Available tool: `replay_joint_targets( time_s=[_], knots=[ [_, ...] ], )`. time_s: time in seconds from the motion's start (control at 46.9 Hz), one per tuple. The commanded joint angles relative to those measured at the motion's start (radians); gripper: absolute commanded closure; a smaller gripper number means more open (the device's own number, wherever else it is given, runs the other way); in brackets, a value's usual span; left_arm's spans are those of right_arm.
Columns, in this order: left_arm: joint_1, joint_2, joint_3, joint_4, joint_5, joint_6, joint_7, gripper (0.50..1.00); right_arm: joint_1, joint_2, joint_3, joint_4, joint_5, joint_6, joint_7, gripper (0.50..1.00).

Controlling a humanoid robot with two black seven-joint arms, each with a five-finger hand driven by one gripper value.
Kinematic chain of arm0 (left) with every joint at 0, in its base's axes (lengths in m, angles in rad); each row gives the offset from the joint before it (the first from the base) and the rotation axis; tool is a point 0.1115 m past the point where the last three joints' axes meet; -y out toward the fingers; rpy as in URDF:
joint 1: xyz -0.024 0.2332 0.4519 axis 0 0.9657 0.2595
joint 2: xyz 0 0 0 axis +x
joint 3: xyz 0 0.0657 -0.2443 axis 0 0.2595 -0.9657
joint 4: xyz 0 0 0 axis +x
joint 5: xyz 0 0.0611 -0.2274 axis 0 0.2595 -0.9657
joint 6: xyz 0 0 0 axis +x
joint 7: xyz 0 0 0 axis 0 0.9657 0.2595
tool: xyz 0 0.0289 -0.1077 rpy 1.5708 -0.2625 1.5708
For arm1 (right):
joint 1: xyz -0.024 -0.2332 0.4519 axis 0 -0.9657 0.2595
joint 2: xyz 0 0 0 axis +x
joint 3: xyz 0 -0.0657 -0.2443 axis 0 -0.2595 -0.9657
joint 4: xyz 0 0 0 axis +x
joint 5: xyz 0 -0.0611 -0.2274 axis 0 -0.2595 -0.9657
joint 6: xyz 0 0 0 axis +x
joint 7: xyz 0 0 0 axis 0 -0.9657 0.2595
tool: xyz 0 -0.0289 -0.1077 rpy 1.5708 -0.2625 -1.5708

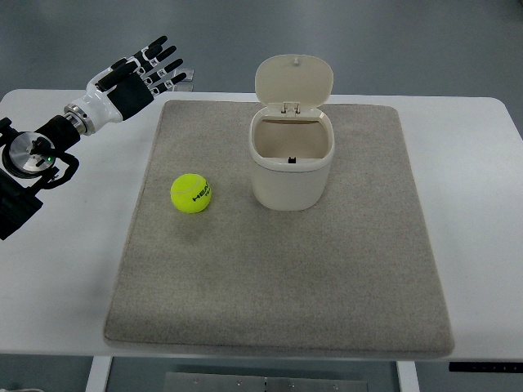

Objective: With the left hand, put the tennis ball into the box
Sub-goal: 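Move the left hand forward over the mat toward the yellow tennis ball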

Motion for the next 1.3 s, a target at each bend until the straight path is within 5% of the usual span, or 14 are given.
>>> replay_joint_targets(
  time_s=[0.0, 0.896, 1.066, 1.28],
  knots=[
    [0.001, 0.004, 0.0, 0.0, 0.0, -0.002, -0.002, 0.508, 0.0, 0.0, 0.0, 0.0, 0.0, 0.0, 0.0, 0.599],
    [-0.002, 0.114, 0.01, -0.014, 0.006, -0.034, -0.019, 0.508, 0.0, 0.0, 0.0, 0.0, 0.0, 0.0, 0.0, 0.599],
    [-0.002, 0.16, 0.009, -0.013, 0.182, -0.034, -0.077, 0.508, 0.0, 0.0, 0.0, 0.0, 0.0, 0.0, 0.0, 0.599],
    [-0.005, 0.212, 0.009, -0.069, 0.504, -0.034, -0.259, 0.51, 0.0, 0.0, 0.0, 0.0, 0.0, 0.0, 0.0, 0.599]
  ],
)
